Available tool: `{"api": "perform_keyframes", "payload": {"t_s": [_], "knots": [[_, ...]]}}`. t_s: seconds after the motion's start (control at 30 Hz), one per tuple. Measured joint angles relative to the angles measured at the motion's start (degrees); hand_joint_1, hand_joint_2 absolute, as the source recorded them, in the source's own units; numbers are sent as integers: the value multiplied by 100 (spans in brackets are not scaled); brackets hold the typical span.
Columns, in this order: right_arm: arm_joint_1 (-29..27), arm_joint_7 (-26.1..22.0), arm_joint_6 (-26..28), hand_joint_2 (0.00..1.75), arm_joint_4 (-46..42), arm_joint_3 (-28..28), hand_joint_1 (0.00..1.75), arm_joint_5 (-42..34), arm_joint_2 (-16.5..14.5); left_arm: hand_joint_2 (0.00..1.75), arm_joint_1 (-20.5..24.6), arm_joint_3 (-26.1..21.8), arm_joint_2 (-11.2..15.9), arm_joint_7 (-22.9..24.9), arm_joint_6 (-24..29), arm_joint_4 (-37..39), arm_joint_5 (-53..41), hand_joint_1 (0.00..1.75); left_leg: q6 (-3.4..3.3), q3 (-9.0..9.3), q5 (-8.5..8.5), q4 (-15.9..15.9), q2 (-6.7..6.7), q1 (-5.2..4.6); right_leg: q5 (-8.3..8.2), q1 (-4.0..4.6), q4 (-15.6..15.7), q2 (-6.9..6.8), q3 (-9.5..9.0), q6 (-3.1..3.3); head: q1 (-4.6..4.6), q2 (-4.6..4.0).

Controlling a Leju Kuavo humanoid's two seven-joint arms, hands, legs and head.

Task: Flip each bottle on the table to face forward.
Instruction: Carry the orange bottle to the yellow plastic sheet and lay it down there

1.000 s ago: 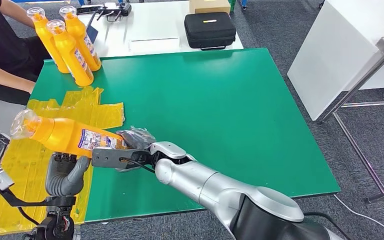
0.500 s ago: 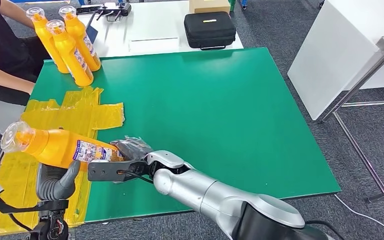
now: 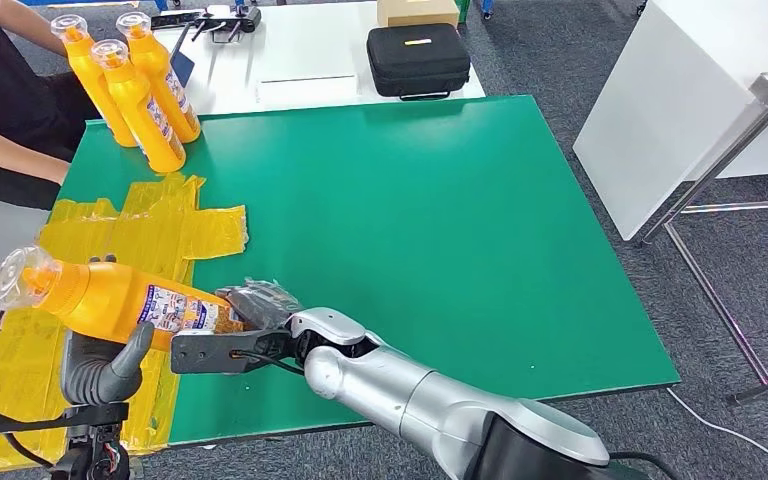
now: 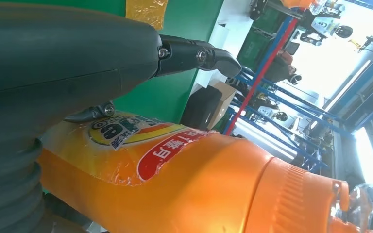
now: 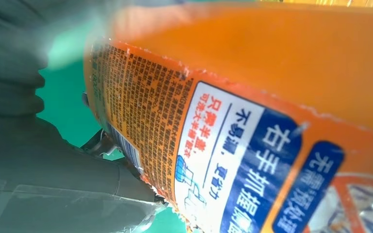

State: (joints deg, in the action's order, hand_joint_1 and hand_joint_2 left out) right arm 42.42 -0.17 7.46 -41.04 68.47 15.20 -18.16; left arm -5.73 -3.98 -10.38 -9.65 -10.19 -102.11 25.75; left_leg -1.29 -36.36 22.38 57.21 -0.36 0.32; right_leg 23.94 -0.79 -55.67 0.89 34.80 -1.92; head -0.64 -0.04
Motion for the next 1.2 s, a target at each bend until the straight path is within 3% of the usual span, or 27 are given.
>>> {"api": "perform_keyframes", "payload": {"t_s": [0.57,0.7,0.73,0.97,1.2], "knots": [[66,-75,-112,175,-3,-14,175,10,-1,175,-24,-21,-5,192,-132,-40,367,0,0,0,0,0,0,0,0,1,0,0,-1,0,2,0],[67,-77,-112,175,-3,-14,175,8,-1,175,-21,-21,-9,213,-150,-40,406,168,0,0,0,0,0,0,0,0,0,0,0,0,2,0],[69,-79,-113,175,-3,-14,175,0,-1,175,-23,-21,-9,245,-177,-40,476,175,0,-1,0,0,0,0,0,0,0,0,0,0,2,0],[223,-129,-189,175,0,53,175,-226,-4,175,-94,69,9,518,-443,-40,1490,175,0,0,0,0,3,0,0,1,0,1,1,0,1,0],[349,-133,-203,175,22,202,175,-476,9,175,-112,197,83,405,-405,-40,1624,175,0,0,0,0,4,0,0,1,0,2,2,0,1,0]]}}
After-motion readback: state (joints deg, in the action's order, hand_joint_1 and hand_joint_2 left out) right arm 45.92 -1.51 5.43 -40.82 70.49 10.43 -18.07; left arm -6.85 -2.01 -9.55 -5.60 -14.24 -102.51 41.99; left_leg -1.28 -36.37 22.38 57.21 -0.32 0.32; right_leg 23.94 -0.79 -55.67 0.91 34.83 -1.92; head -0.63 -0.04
